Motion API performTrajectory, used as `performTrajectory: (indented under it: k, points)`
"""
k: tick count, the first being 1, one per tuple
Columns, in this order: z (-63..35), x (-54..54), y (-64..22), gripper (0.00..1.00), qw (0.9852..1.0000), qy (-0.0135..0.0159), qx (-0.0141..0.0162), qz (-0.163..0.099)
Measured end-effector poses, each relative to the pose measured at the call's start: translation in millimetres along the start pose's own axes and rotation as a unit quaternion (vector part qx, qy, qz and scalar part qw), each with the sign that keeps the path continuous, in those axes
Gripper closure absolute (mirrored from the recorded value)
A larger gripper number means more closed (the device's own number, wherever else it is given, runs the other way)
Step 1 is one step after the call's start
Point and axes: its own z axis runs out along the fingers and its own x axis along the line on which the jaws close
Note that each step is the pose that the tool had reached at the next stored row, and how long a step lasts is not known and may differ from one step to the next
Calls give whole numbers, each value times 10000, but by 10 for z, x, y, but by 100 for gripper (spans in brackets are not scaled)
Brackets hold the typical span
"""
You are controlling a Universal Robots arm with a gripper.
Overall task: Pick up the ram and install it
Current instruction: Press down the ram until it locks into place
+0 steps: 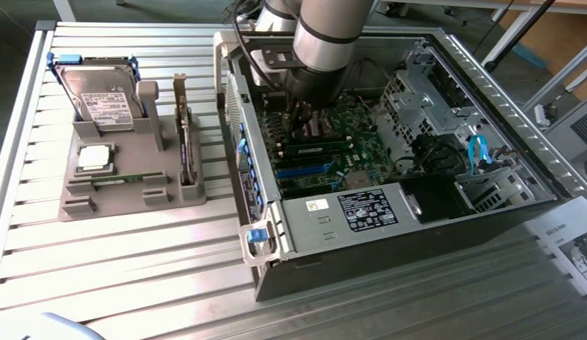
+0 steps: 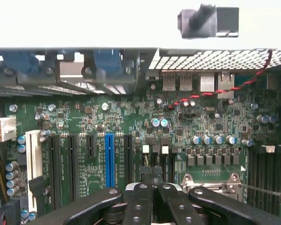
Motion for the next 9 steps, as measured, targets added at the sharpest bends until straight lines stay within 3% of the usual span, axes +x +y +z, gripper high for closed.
performTrajectory:
  k: [9]
  points:
    - [3, 1, 13, 90, 10000, 0, 0, 0]
